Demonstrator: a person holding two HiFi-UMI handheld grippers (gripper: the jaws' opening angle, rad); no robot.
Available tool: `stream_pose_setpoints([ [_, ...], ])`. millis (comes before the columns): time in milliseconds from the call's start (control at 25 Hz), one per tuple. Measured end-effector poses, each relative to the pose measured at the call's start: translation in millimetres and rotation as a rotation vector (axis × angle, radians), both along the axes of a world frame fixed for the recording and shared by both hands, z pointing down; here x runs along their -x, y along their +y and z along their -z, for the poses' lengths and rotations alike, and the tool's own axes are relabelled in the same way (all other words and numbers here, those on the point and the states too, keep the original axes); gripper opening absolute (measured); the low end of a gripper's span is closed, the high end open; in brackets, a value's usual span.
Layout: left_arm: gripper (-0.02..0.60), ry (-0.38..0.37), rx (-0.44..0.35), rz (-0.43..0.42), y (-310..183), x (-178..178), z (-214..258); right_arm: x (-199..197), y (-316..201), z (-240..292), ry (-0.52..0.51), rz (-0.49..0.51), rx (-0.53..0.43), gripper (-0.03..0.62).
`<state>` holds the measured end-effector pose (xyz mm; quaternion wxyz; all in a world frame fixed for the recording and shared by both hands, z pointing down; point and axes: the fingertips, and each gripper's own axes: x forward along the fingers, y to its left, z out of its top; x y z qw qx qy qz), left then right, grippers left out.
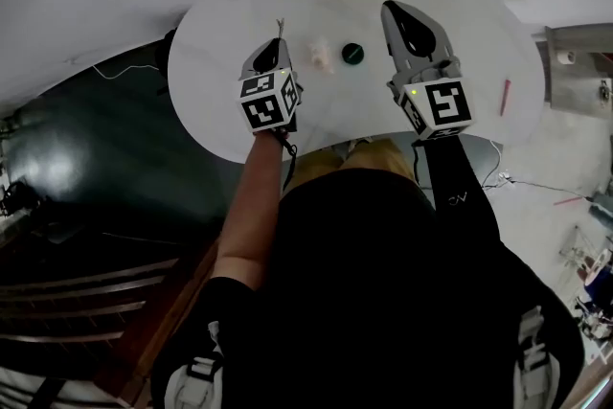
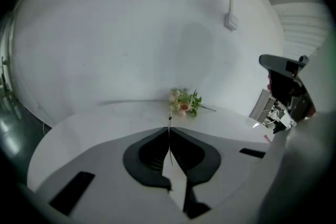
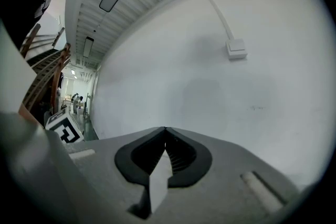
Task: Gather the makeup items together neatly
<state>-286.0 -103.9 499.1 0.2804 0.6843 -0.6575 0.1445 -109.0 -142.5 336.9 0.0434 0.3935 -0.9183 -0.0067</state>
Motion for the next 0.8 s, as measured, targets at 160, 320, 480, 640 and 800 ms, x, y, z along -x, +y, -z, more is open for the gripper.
stream_pose_setpoints([
  [160, 0.014, 0.001, 0.114, 0.043, 6, 8, -52, -19, -1, -3, 0.014, -0.057, 0.009, 0.006],
  [320, 0.014, -0.006, 0.193, 0.065, 16, 11, -84, -20, 0, -7, 0.021, -0.068, 0.011, 0.006],
  [480, 0.015, -0.003, 0.226, 0.073, 19, 9, -98, -17, 1, -10, 0.029, -0.062, 0.013, 0.005],
  [640, 0.015, 0.009, 0.251, 0.098, 19, 10, -105, -13, 0, -9, 0.03, -0.061, 0.016, 0.006],
  [800, 0.038, 0.044, 0.288, 0.096, 24, 4, -115, -6, 1, -8, 0.035, -0.052, 0.015, 0.006],
])
